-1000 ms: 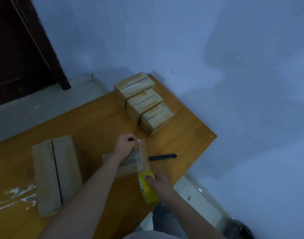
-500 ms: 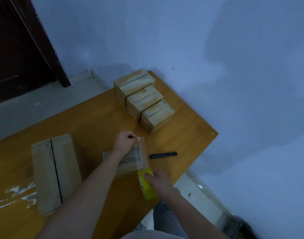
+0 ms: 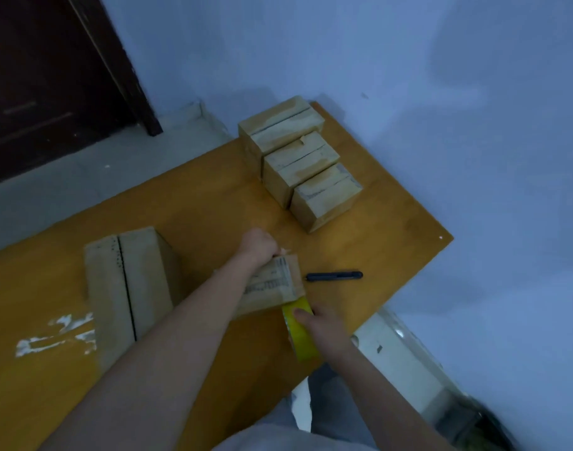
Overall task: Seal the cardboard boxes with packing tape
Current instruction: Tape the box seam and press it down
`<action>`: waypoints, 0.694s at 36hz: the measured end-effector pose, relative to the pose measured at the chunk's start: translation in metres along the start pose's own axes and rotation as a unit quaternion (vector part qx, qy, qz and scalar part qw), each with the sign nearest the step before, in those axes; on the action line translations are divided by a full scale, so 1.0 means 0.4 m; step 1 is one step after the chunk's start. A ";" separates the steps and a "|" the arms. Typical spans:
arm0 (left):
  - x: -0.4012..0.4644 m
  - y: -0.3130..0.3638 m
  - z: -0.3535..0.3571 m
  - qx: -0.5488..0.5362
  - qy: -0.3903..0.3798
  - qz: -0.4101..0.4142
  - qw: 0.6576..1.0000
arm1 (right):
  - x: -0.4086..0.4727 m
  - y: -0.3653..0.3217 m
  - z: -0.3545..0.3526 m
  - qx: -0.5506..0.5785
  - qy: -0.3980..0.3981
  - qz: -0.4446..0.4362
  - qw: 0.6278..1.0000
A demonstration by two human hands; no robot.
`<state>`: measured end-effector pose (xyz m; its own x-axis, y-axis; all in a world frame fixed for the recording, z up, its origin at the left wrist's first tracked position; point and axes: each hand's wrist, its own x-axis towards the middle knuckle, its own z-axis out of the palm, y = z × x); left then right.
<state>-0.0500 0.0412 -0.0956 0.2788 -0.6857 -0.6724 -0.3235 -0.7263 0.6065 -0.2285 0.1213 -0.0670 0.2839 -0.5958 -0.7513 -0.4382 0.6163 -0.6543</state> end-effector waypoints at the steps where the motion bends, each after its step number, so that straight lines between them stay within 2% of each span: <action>1: 0.002 0.002 -0.002 0.002 0.001 -0.019 1.000 | 0.005 0.001 -0.003 0.004 -0.001 0.000 1.000; 9: -0.008 -0.001 -0.007 -0.002 0.015 -0.137 0.990 | 0.039 0.002 -0.024 0.009 -0.011 -0.004 1.000; 15: 0.087 -0.087 0.034 0.061 0.033 -0.147 0.987 | 0.041 -0.009 -0.036 -0.014 -0.011 -0.023 1.000; 17: 0.014 -0.042 0.034 0.048 0.056 -0.155 0.985 | 0.045 -0.009 -0.043 -0.008 -0.013 -0.026 1.000; 21: -0.068 0.009 0.034 0.040 0.146 -0.128 0.980 | 0.053 -0.021 -0.061 -0.048 0.006 -0.060 0.997; 25: -0.057 0.032 0.047 -0.009 0.243 -0.023 0.970 | 0.083 -0.031 -0.083 -0.091 0.005 -0.078 0.993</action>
<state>-0.0777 0.0485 -0.0804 0.6867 -0.5918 -0.4222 -0.2865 -0.7541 0.5910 -0.2420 0.0767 -0.0810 0.3523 -0.6820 -0.6409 -0.5372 0.4134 -0.7352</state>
